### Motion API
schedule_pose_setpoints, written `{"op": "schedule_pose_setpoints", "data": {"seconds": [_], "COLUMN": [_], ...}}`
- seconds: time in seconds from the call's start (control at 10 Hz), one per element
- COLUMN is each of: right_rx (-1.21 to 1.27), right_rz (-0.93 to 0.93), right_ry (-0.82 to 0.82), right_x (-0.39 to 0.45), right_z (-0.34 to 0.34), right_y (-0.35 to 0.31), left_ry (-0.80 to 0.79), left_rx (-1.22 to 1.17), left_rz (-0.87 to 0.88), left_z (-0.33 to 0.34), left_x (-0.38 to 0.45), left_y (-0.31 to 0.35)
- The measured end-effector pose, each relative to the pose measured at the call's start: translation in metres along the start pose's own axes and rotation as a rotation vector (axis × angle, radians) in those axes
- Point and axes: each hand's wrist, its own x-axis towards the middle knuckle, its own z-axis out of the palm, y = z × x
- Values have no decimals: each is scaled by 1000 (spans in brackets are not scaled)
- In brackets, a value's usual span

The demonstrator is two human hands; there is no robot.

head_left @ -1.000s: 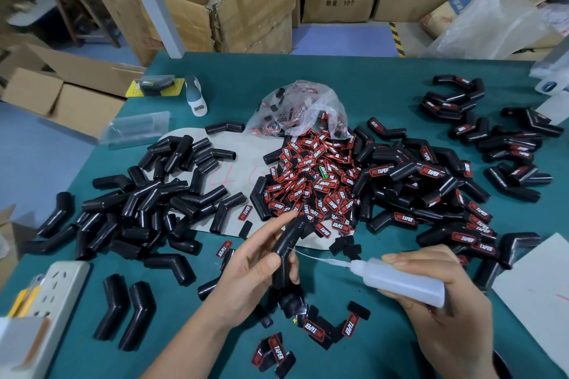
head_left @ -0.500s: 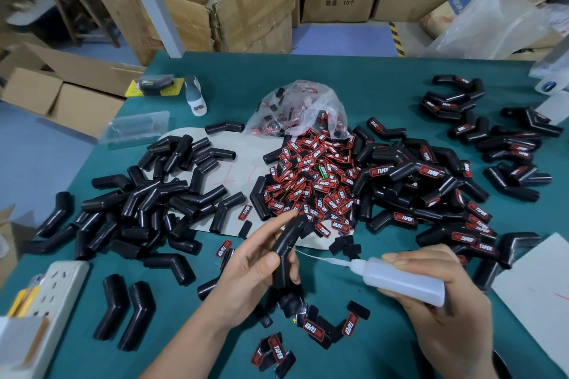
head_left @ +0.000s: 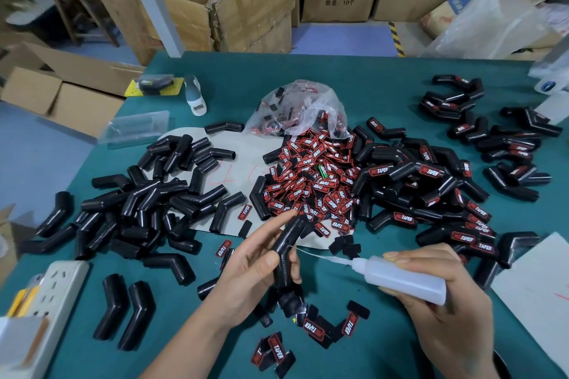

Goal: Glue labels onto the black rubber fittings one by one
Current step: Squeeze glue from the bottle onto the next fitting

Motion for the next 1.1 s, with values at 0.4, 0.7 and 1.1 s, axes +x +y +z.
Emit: {"op": "schedule_pose_setpoints", "data": {"seconds": [0.4, 0.7, 1.1], "right_rx": [1, -9, -25], "right_rz": [-5, -10, -15], "right_ry": [2, 6, 31], "right_x": [1, 0, 0], "right_z": [0, -1, -1], "right_y": [0, 2, 3], "left_ry": [-8, -18, -36], "left_rx": [-40, -41, -52], "left_rz": [1, 13, 25], "left_z": [0, -2, -5], "left_x": [0, 0, 1], "left_y": [1, 0, -3]}}
